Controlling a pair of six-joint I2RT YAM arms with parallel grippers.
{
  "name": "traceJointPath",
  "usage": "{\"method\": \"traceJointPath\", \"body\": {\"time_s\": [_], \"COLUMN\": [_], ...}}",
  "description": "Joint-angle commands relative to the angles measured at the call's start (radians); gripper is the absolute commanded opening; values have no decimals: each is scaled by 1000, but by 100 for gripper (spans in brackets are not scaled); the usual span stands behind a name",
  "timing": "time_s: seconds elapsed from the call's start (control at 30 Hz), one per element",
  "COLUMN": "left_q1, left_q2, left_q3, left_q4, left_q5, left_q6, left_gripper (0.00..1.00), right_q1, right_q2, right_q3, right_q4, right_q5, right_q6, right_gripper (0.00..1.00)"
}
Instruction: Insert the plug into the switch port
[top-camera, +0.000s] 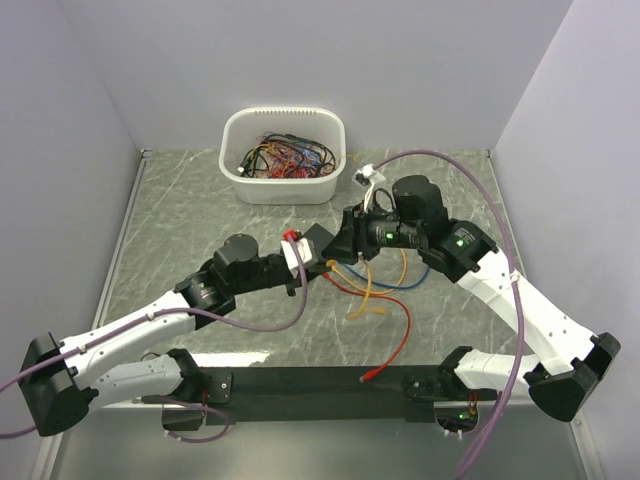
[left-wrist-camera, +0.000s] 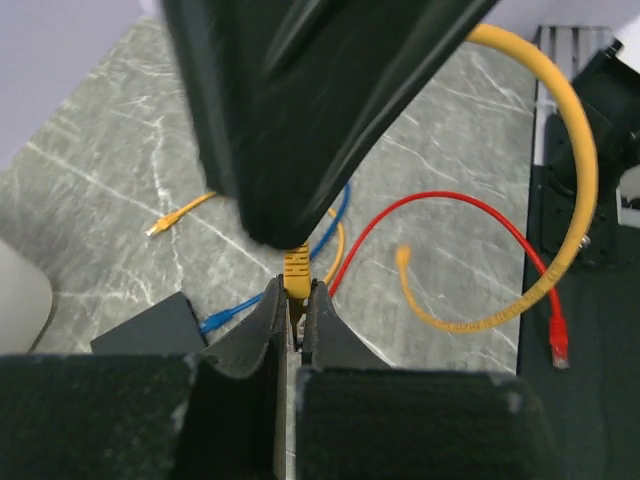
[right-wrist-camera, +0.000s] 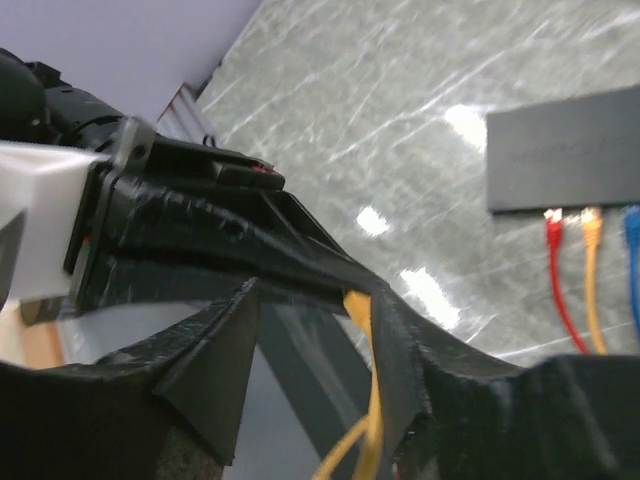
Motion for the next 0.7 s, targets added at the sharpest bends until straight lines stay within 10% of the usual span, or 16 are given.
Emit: {"method": "traceJointPath", "body": {"time_s": [0.0, 0.67], "left_q1": [-54, -165], "left_q2": [-6, -6], "left_q3": [60, 60], "left_q4": [0, -34], "left_q5": [-59, -257], "left_q6": [62, 87], "left_gripper": [1, 1], "right_q1": [-2, 0], "right_q2": [-4, -74], "right_q3": [-33, -153], "right_q4": [43, 20], "right_q5": [-66, -12], "right_q6": [26, 30], "right_gripper": [52, 35]}}
